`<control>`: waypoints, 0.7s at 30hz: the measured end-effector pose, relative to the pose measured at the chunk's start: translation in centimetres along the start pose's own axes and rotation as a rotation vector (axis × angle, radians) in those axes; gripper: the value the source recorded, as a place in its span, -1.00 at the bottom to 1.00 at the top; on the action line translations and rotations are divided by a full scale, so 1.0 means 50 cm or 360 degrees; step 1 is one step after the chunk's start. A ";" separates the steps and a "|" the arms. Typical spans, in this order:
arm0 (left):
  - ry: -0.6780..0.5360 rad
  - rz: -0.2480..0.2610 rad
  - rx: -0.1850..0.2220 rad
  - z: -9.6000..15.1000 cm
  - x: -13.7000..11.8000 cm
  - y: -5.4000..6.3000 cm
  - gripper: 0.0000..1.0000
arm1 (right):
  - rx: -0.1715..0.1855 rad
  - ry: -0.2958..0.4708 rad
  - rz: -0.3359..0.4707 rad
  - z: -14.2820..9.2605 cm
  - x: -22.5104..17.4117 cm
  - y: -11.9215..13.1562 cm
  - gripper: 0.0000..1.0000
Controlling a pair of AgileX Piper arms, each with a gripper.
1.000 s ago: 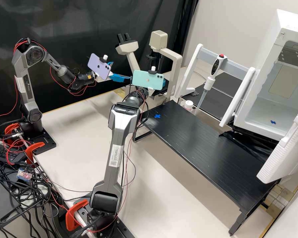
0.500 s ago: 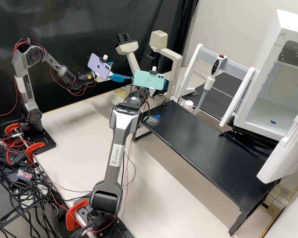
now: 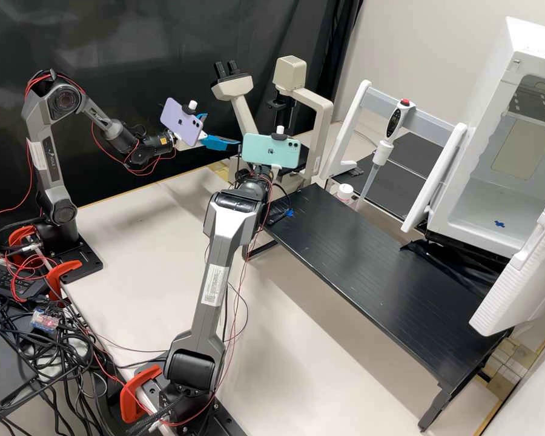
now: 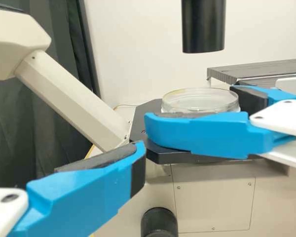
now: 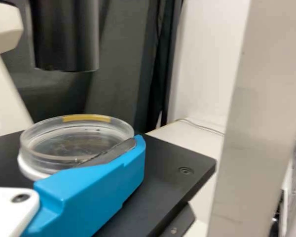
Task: Move the petri dish to the microscope
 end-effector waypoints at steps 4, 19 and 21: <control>0.0000 0.0000 0.0000 0.000 0.000 0.000 1.00 | 0.0013 0.0019 0.0000 0.004 -0.017 -0.001 1.00; 0.0000 0.0000 0.0000 0.000 0.000 0.000 1.00 | 0.0068 0.0041 0.0117 0.030 -0.138 0.044 1.00; 0.0000 0.0000 0.0000 0.000 0.000 0.000 1.00 | 0.0110 0.0046 0.0131 0.037 -0.178 0.054 1.00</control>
